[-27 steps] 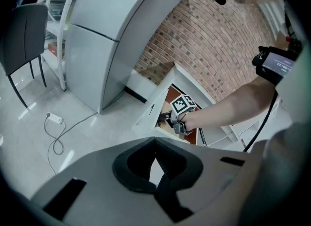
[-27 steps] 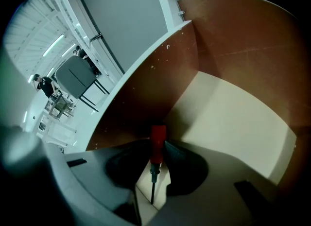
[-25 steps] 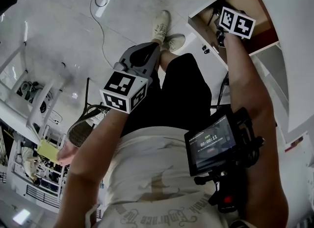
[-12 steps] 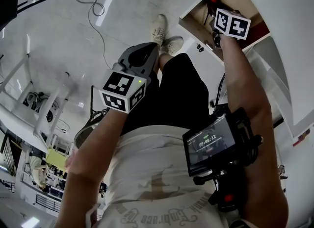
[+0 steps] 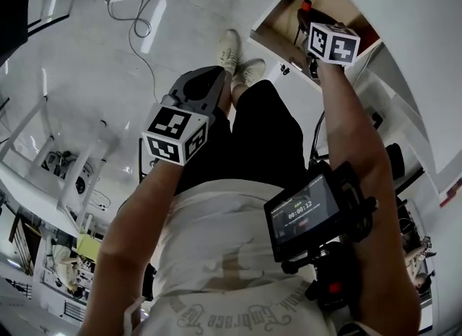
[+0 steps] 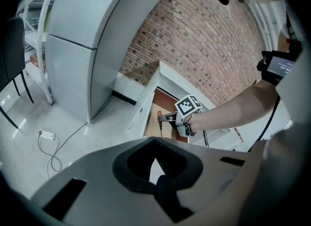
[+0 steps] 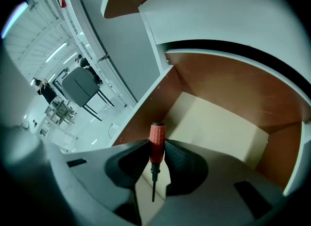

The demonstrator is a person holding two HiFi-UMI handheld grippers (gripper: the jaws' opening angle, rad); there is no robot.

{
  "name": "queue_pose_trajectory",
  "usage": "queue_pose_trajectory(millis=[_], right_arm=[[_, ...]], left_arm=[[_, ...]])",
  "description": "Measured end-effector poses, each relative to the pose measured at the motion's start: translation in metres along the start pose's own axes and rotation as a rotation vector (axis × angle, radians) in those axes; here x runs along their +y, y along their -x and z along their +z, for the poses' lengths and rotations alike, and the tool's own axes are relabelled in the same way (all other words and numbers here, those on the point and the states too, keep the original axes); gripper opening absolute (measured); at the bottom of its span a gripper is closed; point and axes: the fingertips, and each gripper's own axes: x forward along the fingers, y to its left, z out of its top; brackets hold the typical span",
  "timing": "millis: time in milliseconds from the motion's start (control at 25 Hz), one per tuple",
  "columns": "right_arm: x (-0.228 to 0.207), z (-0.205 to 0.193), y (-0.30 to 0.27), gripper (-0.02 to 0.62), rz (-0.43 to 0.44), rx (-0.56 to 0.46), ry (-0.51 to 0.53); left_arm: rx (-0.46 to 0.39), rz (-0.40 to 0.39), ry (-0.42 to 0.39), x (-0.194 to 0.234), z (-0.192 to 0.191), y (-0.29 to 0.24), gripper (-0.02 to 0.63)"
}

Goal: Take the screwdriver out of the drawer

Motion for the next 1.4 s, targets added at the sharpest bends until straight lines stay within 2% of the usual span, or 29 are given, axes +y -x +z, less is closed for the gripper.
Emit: queue_pose_trajectory(millis=[280, 520, 760, 1040, 1400], right_arm=[[0.001, 0.0, 0.033, 0.109, -0.008, -0.044, -0.02], [-0.002, -0.003, 0.082, 0.109, -0.013, -0.1, -0.026], [-0.008, -0.001, 0.097, 0.109, -0.041, -0.138, -0.058], [-0.001, 0.003, 0.166, 0.109, -0.062, -0.21, -0.053], [0.011, 0.014, 0.217, 0.109, -0.075, -0.287, -0.069]], left_arm=[[0.0, -0.014, -0.05, -0.017, 0.014, 0.005, 0.02], [-0.006, -0.047, -0.099, -0.054, 0.025, 0.015, 0.02], [-0.006, -0.064, -0.111, -0.047, 0.035, 0.008, 0.02], [-0.047, -0.087, -0.182, -0.077, 0.072, 0.027, 0.02], [-0.094, -0.108, -0.266, -0.088, 0.122, 0.035, 0.021]])
